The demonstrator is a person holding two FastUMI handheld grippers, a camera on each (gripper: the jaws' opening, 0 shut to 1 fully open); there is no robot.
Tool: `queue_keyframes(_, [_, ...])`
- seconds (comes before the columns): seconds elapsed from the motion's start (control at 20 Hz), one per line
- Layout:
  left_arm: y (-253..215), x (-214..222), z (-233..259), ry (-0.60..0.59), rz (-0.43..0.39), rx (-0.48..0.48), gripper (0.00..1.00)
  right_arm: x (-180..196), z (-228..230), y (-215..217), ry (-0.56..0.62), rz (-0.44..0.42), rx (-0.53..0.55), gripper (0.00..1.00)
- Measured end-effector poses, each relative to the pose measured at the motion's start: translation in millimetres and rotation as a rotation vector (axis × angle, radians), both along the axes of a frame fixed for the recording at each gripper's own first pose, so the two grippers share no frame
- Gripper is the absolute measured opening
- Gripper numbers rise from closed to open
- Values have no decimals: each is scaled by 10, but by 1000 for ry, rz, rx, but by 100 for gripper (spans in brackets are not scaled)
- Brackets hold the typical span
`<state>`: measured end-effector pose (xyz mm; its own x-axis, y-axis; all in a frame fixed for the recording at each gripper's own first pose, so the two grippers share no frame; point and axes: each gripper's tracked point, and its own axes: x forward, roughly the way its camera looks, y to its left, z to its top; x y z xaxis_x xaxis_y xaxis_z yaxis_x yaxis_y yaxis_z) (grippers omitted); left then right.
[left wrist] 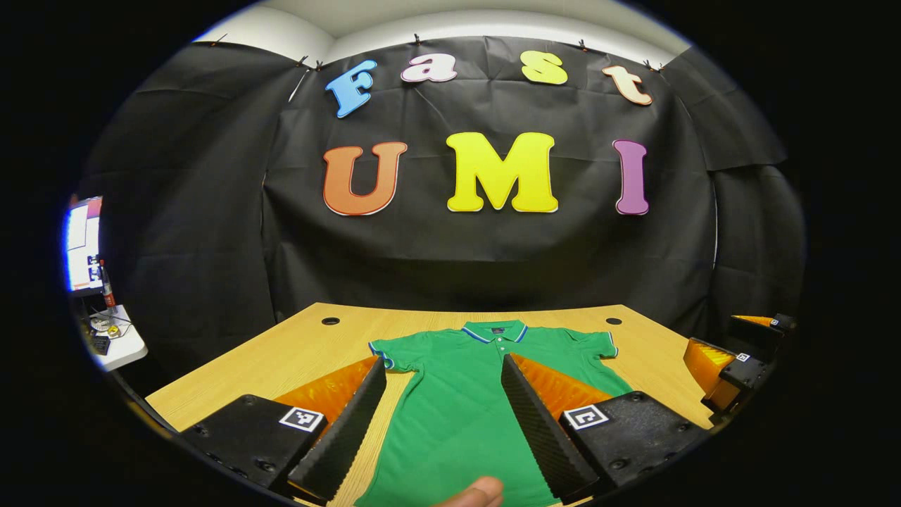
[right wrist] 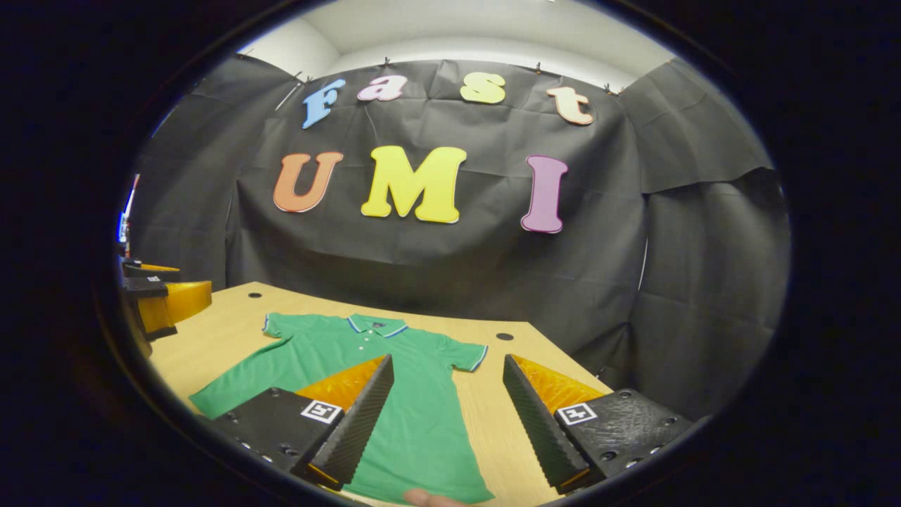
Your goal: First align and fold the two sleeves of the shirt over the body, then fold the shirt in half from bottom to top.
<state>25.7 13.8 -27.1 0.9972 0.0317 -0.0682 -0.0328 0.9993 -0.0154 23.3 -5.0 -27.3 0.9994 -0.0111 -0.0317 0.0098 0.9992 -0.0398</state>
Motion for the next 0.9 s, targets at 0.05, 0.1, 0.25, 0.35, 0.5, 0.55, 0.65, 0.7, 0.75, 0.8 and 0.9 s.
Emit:
queue_keyframes(0.05, [1, 11, -10, 2, 1, 0, 100, 15, 5, 11, -5, 1, -7, 97])
queue_keyframes(0.1, [2, 9, -20, 5, 2, 1, 100, 37, 35, 8, -14, -2, -15, 97])
queue_keyframes(0.25, [5, 19, -19, 3, 2, 3, 100, 139, 117, -18, -40, -14, -26, 96])
queue_keyframes(0.35, [-12, 54, -29, -1, -8, 9, 100, 245, 154, 24, -39, 3, -28, 96])
queue_keyframes(0.5, [59, 101, -89, 5, 7, 27, 100, 490, 236, -30, -39, -5, -26, 96])
queue_keyframes(0.55, [64, 115, -105, 12, 10, 23, 100, 609, 238, -51, -30, -11, -30, 96])
queue_keyframes(0.65, [75, 116, -114, 19, 4, 13, 100, 854, 267, -104, -14, -21, -50, 96])
queue_keyframes(0.7, [91, 113, -95, 14, 3, 12, 100, 989, 255, -153, 2, -35, -60, 96])
queue_keyframes(0.75, [118, 116, -77, 10, 8, 12, 100, 1142, 235, -202, 13, -47, -69, 95])
queue_keyframes(0.8, [164, 110, -62, 5, 17, 11, 100, 1299, 198, -254, 28, -61, -75, 95])
queue_keyframes(0.9, [235, 118, -39, -3, 29, 4, 100, 1644, 18, -391, 78, -104, -79, 95])
